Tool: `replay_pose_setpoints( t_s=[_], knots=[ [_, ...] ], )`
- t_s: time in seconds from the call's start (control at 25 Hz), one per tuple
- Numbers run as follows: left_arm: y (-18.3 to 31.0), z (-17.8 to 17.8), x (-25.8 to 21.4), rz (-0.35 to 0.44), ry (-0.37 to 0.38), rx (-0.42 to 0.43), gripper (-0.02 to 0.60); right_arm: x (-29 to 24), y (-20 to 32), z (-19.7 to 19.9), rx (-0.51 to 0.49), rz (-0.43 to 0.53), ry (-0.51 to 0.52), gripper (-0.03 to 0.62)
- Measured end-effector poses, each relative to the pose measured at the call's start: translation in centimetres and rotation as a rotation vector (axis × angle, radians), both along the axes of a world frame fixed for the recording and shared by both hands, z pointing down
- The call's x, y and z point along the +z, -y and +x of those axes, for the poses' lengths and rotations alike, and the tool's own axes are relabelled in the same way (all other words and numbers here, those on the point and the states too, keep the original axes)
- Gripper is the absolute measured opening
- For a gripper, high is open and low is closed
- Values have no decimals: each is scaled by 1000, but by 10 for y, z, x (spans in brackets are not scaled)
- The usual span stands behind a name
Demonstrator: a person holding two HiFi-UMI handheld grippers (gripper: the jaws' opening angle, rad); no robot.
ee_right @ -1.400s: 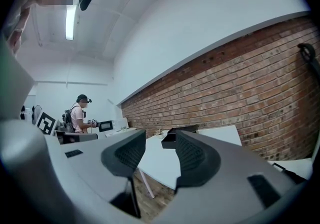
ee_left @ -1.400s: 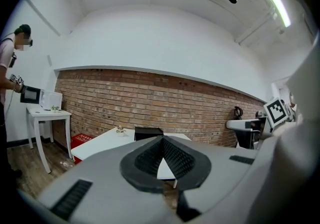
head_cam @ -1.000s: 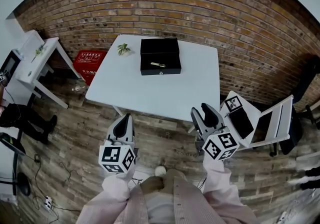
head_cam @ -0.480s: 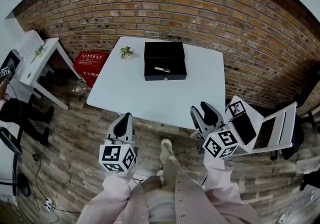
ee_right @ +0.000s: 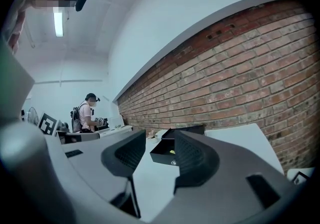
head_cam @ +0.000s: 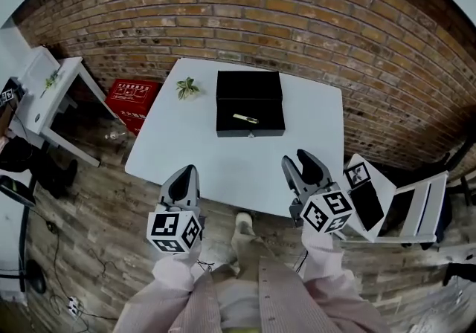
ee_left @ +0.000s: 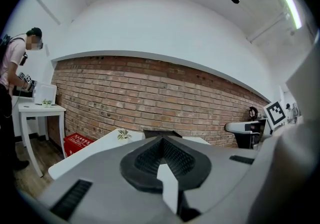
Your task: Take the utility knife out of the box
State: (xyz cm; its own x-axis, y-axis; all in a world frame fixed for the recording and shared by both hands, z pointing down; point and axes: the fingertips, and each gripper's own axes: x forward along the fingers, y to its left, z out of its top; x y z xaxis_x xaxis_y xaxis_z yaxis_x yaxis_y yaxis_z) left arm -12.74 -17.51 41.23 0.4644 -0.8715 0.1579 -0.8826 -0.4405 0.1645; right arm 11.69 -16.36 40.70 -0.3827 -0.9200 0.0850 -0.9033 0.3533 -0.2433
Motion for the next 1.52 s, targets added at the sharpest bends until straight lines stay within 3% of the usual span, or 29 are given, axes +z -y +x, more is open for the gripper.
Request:
replay_pose_setpoints(
  t_s=[0.6,1.04,1.52],
  knots=[
    [110,22,28,-95,-8,-11,-8,21,116,6,-66,-74,-14,172],
    [158,33,51,-159,-3,-12,-8,47,173,-4,-159,-147,-50,171],
    [188,25,78,-231,32,-27,-8,85,216,-32,-310,-250,-208,172]
  ],
)
